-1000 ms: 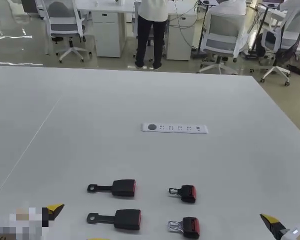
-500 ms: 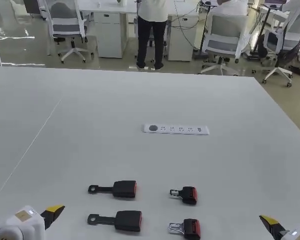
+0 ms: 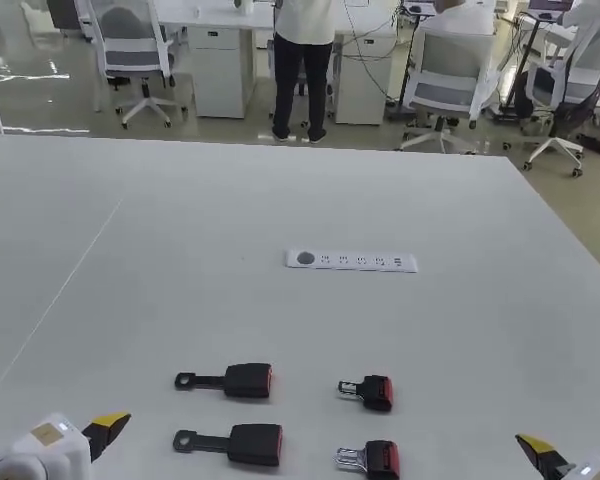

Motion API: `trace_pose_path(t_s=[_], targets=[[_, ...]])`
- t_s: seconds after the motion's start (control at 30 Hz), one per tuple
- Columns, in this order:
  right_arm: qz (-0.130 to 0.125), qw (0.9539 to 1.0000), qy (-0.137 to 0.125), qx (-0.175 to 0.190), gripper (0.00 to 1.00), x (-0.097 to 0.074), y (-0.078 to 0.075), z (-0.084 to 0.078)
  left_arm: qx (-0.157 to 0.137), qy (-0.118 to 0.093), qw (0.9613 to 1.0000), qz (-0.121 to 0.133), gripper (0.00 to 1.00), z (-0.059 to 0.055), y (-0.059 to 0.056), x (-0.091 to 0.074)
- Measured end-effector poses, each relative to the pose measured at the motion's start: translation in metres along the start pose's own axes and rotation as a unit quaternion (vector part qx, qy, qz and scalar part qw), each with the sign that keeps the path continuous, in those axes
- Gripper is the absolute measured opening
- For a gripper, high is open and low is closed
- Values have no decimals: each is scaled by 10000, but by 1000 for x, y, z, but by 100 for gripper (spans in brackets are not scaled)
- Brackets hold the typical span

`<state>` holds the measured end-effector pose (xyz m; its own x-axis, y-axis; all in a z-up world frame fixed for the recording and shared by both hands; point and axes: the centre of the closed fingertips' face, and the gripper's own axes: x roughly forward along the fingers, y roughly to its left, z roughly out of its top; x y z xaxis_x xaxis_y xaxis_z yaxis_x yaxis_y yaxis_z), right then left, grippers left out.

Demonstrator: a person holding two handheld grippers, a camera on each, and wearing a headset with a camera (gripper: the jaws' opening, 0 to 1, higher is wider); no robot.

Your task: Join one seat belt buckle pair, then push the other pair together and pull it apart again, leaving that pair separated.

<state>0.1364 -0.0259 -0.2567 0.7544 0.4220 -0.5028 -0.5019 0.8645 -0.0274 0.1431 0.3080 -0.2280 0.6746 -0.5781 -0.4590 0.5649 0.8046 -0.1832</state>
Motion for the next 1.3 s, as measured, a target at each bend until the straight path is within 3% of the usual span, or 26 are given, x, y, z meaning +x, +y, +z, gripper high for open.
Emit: trace_pose_path(t_s=[0.47, 0.7, 0.9, 1.07, 1.3], targets=[[6, 10000, 44, -7, 92, 1, -1, -3, 17, 25, 10000, -48, 100, -3, 1, 4], [337, 9990, 145, -269, 91, 12, 3, 4, 159, 97, 9998, -113, 100, -1, 0, 8], [676, 9952, 345, -617, 91, 24, 16, 3, 310, 194, 9991, -200, 99, -1, 0, 15], [871, 9931, 386, -688, 91, 33, 21, 5, 379, 239, 9986, -270, 98, -2, 0, 21], [1162, 9885, 522, -812, 86, 44, 25, 2, 675, 456, 9958, -423, 97, -6, -2, 33]])
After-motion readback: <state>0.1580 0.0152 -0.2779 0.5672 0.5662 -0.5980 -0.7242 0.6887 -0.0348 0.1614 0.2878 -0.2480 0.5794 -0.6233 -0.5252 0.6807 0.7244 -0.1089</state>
